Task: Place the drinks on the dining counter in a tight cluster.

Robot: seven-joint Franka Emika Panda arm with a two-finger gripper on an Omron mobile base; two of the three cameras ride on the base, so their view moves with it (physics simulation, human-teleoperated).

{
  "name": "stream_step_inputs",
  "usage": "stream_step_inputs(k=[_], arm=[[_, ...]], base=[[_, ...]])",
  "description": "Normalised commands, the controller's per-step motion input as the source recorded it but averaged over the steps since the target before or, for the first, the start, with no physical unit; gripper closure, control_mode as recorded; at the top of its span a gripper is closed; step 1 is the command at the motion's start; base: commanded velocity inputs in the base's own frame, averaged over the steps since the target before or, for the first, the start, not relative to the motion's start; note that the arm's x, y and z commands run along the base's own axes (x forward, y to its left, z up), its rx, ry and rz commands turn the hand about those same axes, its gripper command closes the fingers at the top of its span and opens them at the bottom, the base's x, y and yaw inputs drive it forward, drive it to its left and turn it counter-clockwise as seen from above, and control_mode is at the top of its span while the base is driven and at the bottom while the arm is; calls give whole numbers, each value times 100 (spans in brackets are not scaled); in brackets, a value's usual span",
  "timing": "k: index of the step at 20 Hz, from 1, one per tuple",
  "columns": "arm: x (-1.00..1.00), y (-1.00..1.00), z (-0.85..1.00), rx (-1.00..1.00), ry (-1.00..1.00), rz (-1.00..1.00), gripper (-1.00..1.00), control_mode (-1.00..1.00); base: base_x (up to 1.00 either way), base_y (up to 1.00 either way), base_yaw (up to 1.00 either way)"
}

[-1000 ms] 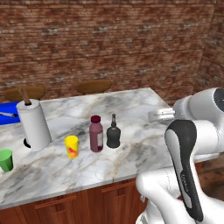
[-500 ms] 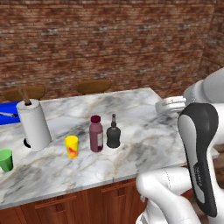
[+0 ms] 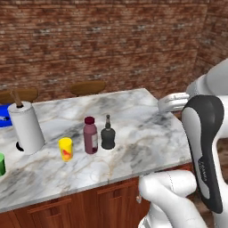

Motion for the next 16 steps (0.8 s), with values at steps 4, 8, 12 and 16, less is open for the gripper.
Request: stream_step_inputs(k=[4, 8, 12, 16], arm=[[0, 0, 0, 0, 0, 0, -100, 100], [0, 0, 0, 0, 0, 0, -100, 100], [0, 0, 0, 0, 0, 0, -100, 100], [0, 0, 0, 0, 0, 0, -100, 100]], base=[[-38, -54, -65], [-26, -31, -73], [-16, -13, -79], [0, -6, -91]])
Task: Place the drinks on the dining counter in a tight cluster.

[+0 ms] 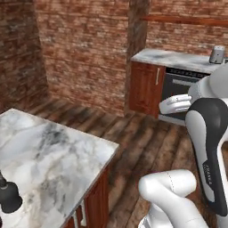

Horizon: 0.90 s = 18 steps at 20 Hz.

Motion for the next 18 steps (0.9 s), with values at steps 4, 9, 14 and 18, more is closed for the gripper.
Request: stream_step_inputs(k=[4, 9, 14, 18], arm=[[0, 0, 0, 0, 0, 0, -100, 100], [0, 0, 0, 0, 0, 0, -100, 100], [0, 0, 0, 0, 0, 0, -100, 100], [0, 0, 0, 0, 0, 0, -100, 100]], base=[[4, -4, -91], [2, -5, -88], [4, -1, -87], [36, 0, -76]])
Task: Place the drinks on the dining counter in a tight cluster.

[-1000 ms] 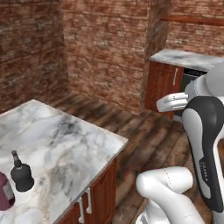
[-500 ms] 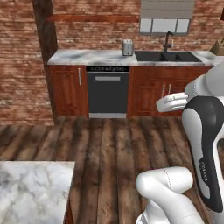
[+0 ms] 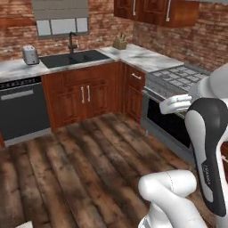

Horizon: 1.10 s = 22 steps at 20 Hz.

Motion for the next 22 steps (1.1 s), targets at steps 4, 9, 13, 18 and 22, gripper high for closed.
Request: stream_step_inputs(k=[4, 9, 13, 18, 22], arm=[[0, 0, 0, 0, 0, 0, -100, 100], [0, 0, 0, 0, 0, 0, -100, 100], [0, 0, 0, 0, 0, 0, -100, 100], [0, 0, 0, 0, 0, 0, -100, 100], [0, 0, 0, 0, 0, 0, -100, 100]], base=[[96, 13, -53], [43, 0, -72], [29, 0, -79], [52, -5, -69], [97, 0, -50]])
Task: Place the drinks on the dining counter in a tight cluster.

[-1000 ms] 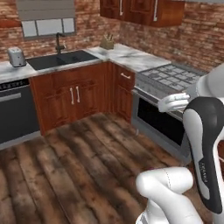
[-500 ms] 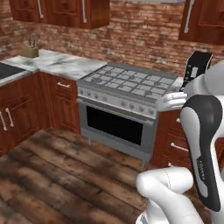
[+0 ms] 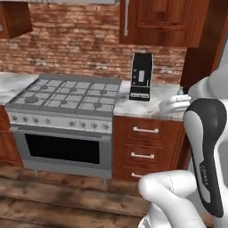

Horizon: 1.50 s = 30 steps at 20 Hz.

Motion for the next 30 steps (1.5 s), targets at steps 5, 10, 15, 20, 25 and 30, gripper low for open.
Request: stream_step_inputs(k=[5, 10, 15, 20, 25, 30], arm=[[0, 0, 0, 0, 0, 0, -100, 100], [0, 0, 0, 0, 0, 0, -100, 100], [0, 0, 0, 0, 0, 0, -100, 100], [0, 0, 0, 0, 0, 0, -100, 100], [0, 0, 0, 0, 0, 0, -100, 100], [0, 0, 0, 0, 0, 0, -100, 100]], base=[[100, 2, -44], [98, 16, -42], [56, 35, -63], [10, 47, -74], [12, 55, -43], [24, 20, -9]])
